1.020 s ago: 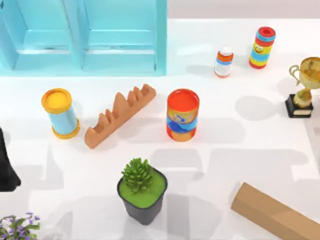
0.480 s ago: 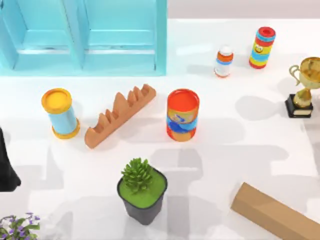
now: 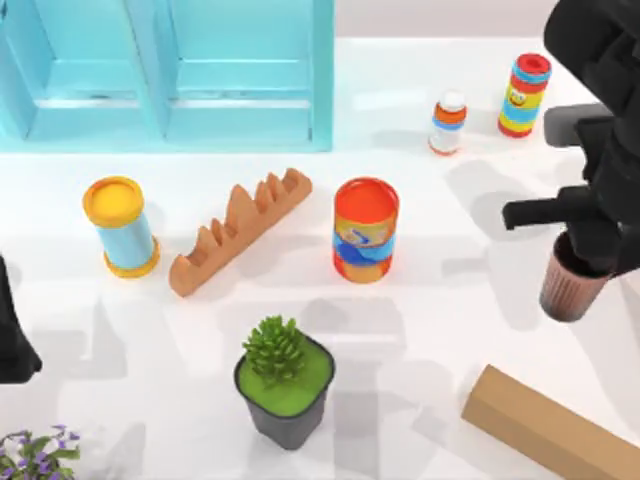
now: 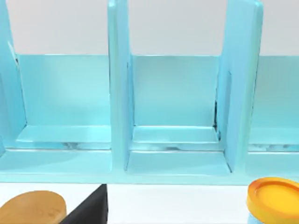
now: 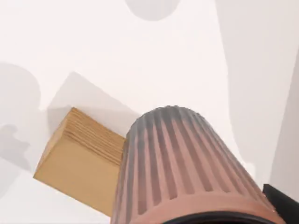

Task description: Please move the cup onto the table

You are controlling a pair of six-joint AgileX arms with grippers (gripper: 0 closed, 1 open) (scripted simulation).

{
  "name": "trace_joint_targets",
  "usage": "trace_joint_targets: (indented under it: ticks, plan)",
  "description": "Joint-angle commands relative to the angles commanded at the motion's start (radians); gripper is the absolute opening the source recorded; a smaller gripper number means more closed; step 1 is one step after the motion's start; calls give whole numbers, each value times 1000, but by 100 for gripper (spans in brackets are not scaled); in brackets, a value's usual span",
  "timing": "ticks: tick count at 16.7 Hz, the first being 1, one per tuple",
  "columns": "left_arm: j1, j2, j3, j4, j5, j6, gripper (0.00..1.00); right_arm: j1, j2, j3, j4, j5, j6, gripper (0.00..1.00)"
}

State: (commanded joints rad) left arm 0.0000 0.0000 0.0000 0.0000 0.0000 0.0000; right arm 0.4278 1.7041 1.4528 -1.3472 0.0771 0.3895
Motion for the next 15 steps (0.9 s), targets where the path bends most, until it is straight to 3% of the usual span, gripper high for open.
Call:
trace_joint_targets:
  ticks: [7,11,15]
  plan:
    - [0,0,0,0,0,0,100,361,30,30,-13,-4,373,0]
    - [0,0,0,0,0,0,100,422,30,33,-14,-21,470,0]
    - [0,0,0,0,0,0,100,426,30,34,-13,-24,477,0]
